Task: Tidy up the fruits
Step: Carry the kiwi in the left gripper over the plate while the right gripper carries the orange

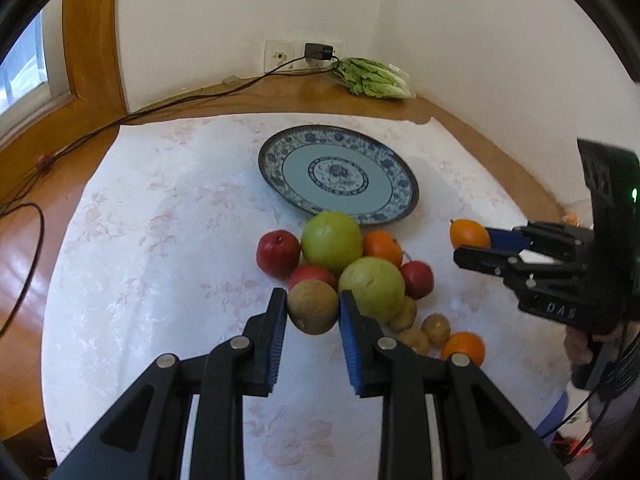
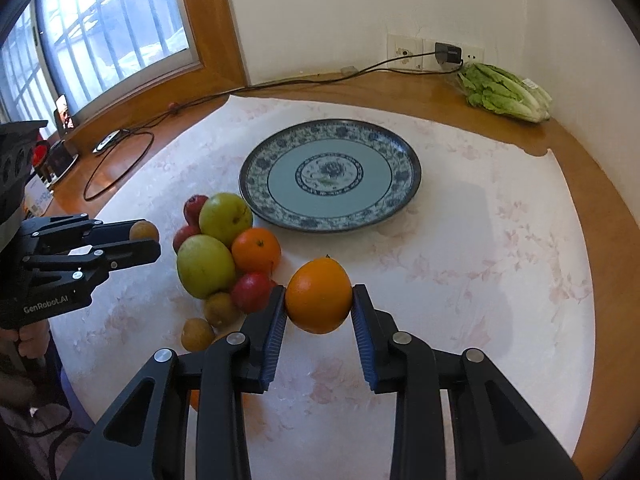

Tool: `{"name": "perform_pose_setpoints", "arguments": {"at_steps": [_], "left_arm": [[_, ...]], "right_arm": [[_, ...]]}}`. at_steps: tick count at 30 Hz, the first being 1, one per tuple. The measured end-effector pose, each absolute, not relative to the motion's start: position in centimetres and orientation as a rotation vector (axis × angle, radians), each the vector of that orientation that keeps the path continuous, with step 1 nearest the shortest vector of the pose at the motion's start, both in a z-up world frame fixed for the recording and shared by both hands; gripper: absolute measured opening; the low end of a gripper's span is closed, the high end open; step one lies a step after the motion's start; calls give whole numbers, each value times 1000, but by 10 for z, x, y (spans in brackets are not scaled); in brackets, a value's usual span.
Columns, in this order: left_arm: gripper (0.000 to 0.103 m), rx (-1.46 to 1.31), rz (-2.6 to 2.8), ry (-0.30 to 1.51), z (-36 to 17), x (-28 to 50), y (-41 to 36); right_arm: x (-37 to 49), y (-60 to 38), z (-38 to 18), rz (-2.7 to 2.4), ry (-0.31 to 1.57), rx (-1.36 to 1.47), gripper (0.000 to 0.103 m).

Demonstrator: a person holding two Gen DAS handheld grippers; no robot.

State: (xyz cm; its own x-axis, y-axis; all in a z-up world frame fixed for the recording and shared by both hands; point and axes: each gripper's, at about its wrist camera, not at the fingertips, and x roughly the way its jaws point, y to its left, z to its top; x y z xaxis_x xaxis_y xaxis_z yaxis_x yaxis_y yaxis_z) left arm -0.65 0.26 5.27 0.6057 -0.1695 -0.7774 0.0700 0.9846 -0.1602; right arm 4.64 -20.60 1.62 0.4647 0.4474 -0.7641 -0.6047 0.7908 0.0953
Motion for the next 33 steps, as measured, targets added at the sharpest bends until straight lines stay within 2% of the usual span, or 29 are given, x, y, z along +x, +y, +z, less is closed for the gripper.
{"name": "perform_pose_setpoints", "arguments": {"at_steps": [17, 33], "left_arm": [[27, -121, -118, 871, 80, 35, 7], [27, -101, -112, 884, 73, 79, -1]], "right_arm": [[70, -211, 46, 619, 817, -101, 34], [102, -195, 42, 610, 839, -72, 34]]}}
